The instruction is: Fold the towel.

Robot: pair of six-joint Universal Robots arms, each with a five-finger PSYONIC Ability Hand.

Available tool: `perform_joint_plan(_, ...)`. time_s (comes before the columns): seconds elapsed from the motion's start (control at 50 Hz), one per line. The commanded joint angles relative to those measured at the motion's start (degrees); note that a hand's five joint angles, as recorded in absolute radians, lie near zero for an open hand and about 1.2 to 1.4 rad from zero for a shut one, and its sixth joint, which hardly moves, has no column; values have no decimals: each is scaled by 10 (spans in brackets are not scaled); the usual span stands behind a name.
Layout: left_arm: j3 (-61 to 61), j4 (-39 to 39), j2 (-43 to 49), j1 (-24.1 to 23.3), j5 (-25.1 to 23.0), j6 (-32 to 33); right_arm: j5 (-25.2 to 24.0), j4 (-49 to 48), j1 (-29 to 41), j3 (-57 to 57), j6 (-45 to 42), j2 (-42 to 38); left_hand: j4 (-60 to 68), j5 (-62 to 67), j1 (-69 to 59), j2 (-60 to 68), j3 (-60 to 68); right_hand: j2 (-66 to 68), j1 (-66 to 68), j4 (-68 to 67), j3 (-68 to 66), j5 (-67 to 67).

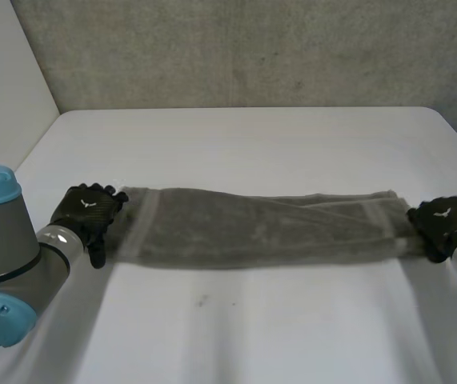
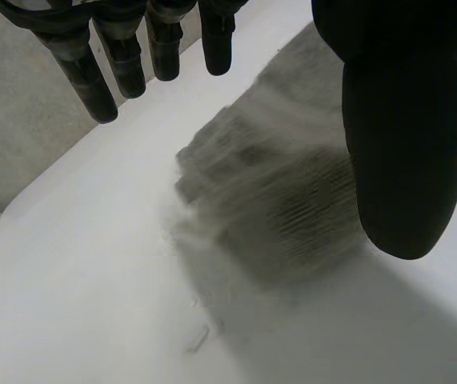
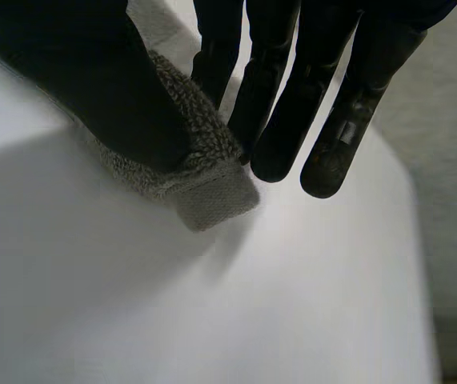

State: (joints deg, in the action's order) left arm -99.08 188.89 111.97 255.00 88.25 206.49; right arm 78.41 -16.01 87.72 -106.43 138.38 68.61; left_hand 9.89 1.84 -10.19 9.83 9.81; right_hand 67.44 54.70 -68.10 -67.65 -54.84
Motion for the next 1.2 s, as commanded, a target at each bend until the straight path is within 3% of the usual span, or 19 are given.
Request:
perform_joint_plan(0.02,-6,0,-12,3,0,0,90,-57,-53,24,-149,7,3,-16,0,4,4,126,253,-119,-123,-152)
perform_joint_plan(0.08,-11,1,-19,4,-1,0,119,-64,-65,32,-184,15,3,-16,0,4,4,126,253,-119,-123,-152)
perform_joint_plan(0.16,-12,2,-20,3,-1,0,122,-62,-50,48,-176,31,3,-16,0,4,4,126,253,-119,-123,-152)
perform_joint_plan(0.3,-12,2,-21,4,-1,0,115,-62,80,107,-36,129,3,-16,0,4,4,126,253,-119,-123,-152)
perform_joint_plan(0.36,-12,2,-21,4,0,0,108,-64,122,120,-15,130,3,-16,0,4,4,126,253,-119,-123,-152)
perform_joint_plan(0.4,-12,2,-22,4,0,0,77,-64,222,145,-5,113,3,-16,0,4,4,126,253,-119,-123,-152)
perform_joint_plan(0.42,-12,2,-22,4,0,0,76,-64,222,145,-5,113,3,-16,0,4,4,126,253,-119,-123,-152)
perform_joint_plan(0.46,-12,2,-22,4,0,0,34,-64,313,162,-12,69,3,-16,0,4,4,126,253,-119,-123,-152)
perform_joint_plan(0.52,-13,2,-25,4,0,0,-3,-57,377,176,-28,16,3,-16,0,4,4,126,253,-119,-123,-152)
perform_joint_plan(0.7,-17,2,-32,0,0,0,-22,-59,459,192,-80,-131,3,-16,0,4,4,126,253,-119,-123,-152)
perform_joint_plan(0.76,-16,3,-33,-4,0,-1,-20,-59,465,195,-85,-144,3,-16,0,4,4,126,253,-119,-123,-152)
perform_joint_plan(0.78,-16,3,-33,-4,0,-1,-19,-58,467,198,-84,-146,3,-16,0,4,4,71,199,-65,-69,-97)
perform_joint_plan(0.84,-11,14,-36,-8,0,-2,-2,-58,464,199,-67,-109,3,-16,0,4,4,-476,-349,483,478,450)
perform_joint_plan(0.86,-7,23,-39,-13,1,-3,-2,-58,464,199,-67,-109,3,-16,0,4,4,-478,-350,484,480,452)
perform_joint_plan(0.88,-7,23,-39,-13,1,-3,11,-58,463,199,-52,-86,3,-16,0,4,4,-574,-447,581,577,548)
perform_joint_plan(1.02,28,52,-51,-64,3,-17,53,-49,428,180,84,-6,5,-15,-2,5,6,-574,-447,581,577,548)
perform_joint_plan(1.2,103,51,-51,-151,4,-165,62,77,308,126,175,56,17,-3,-14,17,18,-574,-447,581,577,548)
